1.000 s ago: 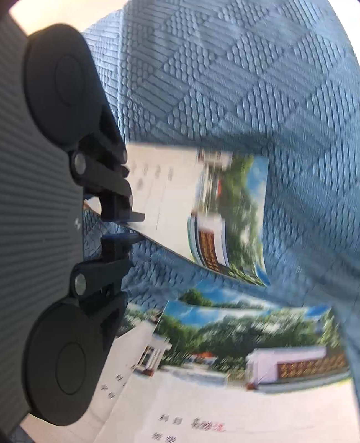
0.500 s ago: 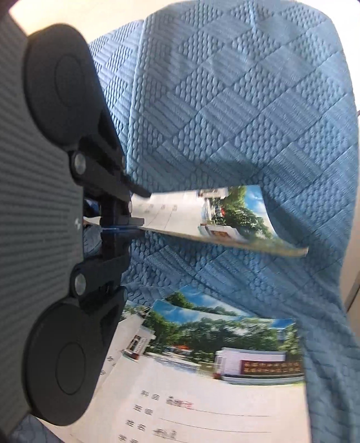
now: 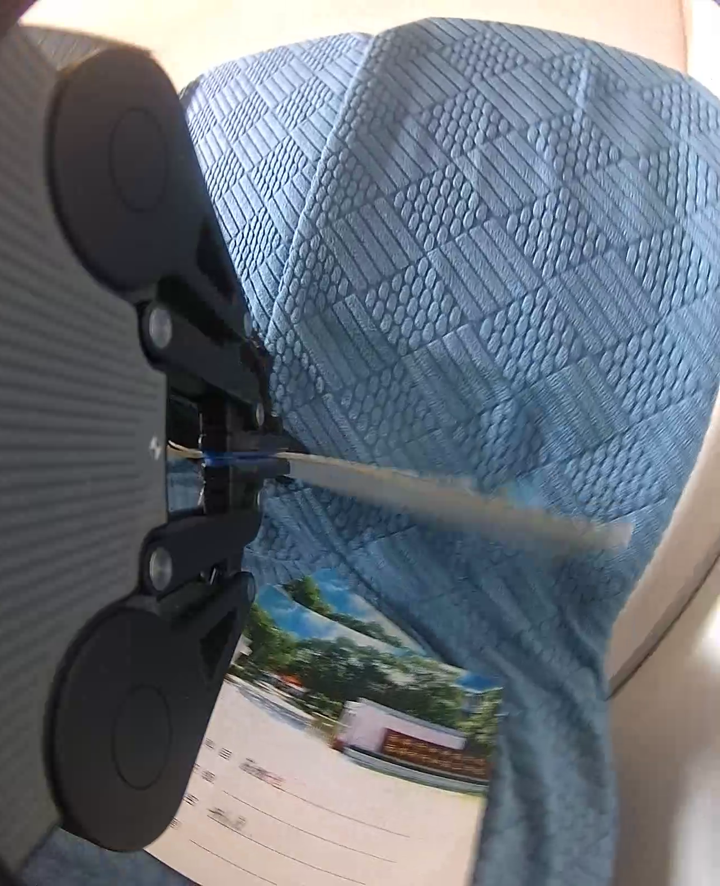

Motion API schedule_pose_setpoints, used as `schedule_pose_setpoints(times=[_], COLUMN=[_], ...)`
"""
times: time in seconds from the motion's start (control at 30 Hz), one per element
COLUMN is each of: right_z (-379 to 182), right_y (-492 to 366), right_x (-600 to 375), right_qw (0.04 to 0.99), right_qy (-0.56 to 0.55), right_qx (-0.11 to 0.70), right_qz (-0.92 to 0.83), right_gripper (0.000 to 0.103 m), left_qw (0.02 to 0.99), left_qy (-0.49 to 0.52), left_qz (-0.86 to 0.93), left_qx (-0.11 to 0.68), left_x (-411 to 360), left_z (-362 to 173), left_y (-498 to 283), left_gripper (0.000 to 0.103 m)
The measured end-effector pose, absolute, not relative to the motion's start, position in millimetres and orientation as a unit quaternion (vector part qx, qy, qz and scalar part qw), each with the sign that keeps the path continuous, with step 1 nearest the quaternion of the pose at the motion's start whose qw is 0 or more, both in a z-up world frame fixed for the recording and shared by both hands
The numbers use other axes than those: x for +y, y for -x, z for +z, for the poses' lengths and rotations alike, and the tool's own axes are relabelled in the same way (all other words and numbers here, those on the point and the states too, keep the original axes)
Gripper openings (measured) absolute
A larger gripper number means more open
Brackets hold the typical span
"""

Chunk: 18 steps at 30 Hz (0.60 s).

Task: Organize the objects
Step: 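Close the right gripper on another photo form card and lift it, then carry both held photo cards toward the book stack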

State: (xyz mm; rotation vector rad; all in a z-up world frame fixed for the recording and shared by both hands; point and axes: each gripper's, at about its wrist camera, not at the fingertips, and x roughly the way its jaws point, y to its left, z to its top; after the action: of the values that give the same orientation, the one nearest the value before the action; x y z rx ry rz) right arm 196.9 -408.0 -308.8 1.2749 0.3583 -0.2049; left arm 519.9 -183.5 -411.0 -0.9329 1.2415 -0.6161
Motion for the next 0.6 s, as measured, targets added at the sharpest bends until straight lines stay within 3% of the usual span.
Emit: schedule_pose_setpoints(times=[0.3,0.6], right_z=[-292.9,-270.5], right_y=[-185.2,-165.0], right_x=[-411.1,-395.7], right_qw=[0.796,0.817], right_qy=[-0.567,-0.535], right_qx=[0.179,0.186], right_qz=[-0.116,-0.110], right_gripper=[0.004,0.004], left_qw=[0.687,0.713], left_qy=[0.400,0.391], left_qz=[-0.280,-0.291], left_qx=[0.539,0.505], left_x=[-177.1,-142.8], left_z=[-397.6,-350.2], left_y=[-484.9,-438.0], left_gripper=[0.000,0.000])
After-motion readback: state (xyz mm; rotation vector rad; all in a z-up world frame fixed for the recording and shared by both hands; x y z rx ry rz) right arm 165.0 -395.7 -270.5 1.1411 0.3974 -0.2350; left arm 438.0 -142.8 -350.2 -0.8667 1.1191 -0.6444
